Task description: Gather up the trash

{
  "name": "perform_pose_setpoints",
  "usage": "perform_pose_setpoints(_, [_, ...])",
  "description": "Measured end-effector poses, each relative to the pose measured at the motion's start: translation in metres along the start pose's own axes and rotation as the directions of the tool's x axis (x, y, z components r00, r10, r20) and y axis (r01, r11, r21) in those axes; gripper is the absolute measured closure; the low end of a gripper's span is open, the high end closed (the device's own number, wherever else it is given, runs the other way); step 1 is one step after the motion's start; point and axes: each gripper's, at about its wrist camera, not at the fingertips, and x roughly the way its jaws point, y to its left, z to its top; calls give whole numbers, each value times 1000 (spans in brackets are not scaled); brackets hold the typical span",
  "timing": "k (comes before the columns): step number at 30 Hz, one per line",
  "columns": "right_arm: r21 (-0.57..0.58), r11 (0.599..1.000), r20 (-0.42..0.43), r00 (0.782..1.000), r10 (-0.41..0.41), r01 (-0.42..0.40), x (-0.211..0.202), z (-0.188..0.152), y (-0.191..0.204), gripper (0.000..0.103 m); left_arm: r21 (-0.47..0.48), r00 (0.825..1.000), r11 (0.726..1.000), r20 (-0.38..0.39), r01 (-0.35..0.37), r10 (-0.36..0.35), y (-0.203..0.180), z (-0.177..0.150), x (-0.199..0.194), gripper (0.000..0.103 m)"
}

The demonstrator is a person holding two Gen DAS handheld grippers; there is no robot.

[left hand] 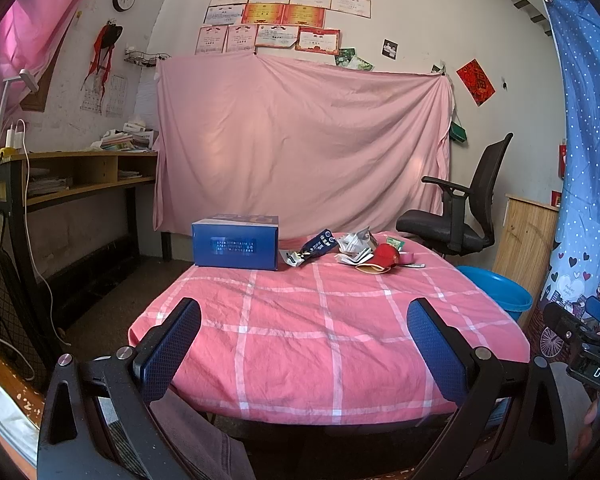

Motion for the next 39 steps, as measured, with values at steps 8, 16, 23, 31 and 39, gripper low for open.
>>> perform_pose_setpoints(8, [1, 1000, 0, 1000, 0, 0, 0, 0, -1, 0, 0, 1000, 1000, 1, 0, 0, 0, 0, 0, 2])
perform_pose_setpoints(16, [4, 1000, 1, 1000, 0, 0, 1, 0, -1, 0, 1, 1000, 1000, 1, 0, 0, 0, 1, -2, 2])
perform_pose_setpoints(23, [8, 1000, 1, 1000, -1, 1, 0, 0, 0, 0, 2, 1000, 1000, 2, -1, 1, 0, 3, -4, 2])
perform_pose_setpoints(31, [9, 1000, 2, 1000, -1, 1, 1, 0, -2, 0, 2, 1000, 1000, 2, 0, 0, 1, 3, -5, 2])
perform_pose_setpoints(39, [20, 1000, 5, 1000, 0, 0, 1, 0, -6, 0, 1, 1000, 1000, -1, -2, 2, 0, 4, -5, 2])
